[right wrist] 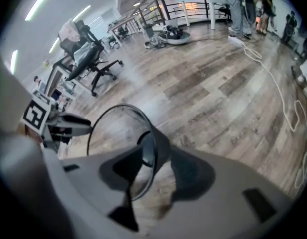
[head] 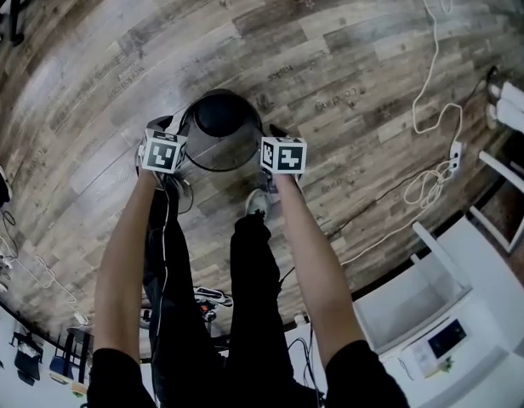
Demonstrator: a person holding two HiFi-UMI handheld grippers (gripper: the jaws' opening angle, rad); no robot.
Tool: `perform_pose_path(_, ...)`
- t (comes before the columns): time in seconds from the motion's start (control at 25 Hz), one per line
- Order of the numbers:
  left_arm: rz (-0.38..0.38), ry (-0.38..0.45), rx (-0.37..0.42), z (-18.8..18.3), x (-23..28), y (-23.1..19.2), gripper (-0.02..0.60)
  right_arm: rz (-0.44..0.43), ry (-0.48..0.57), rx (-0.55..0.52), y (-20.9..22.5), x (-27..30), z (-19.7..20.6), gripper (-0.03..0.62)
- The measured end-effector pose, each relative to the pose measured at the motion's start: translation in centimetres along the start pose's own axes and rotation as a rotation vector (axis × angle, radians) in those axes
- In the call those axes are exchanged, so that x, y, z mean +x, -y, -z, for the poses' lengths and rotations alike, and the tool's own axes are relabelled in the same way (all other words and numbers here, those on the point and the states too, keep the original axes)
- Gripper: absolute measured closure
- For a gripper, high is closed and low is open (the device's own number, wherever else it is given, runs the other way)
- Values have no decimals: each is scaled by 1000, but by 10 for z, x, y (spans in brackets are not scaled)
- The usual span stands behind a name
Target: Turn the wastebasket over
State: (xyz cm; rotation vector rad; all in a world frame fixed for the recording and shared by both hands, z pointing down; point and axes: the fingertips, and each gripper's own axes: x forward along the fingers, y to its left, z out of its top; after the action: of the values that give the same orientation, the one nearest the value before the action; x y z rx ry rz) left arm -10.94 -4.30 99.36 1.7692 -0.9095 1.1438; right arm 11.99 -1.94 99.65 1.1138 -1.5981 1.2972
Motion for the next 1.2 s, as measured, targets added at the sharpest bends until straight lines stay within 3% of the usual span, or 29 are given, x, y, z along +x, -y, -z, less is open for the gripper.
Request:
perform_pose_path(0.2, -21, -1, -202, 3, -41, 3, 387, 16, 30, 19, -6, -38, -1, 404)
perform_pose_path(0.36, -31, 73, -282, -1, -110, 28, 545, -3, 59, 57, -27, -97, 4, 433)
perform_pose_path(0.4, -31, 92, -289, -3, -129, 34, 548, -4, 72, 60, -34, -114, 4, 449)
perform_pose_path(0.48, -34, 125, -283, -5, -167, 51, 549, -1, 102, 54, -47, -149, 3, 513)
perform_pose_path(0.6, -60, 190, -255, -19, -228, 81, 551, -3, 121, 42, -63, -200, 2, 553)
perform_pose_path(0.84, -85, 368, -212, -46, -345, 156, 551, -72, 180, -13, -98, -280, -5, 562)
perform_pose_path(1.04, -169, 514, -154, -58, -426, 214, 551, -102, 231, -79, -119, -357, -7, 563)
perform_pose_path(1.2, -223, 607, -153, -56, -487, 239, 551, -125, 289, -126, -135, -413, 0, 563)
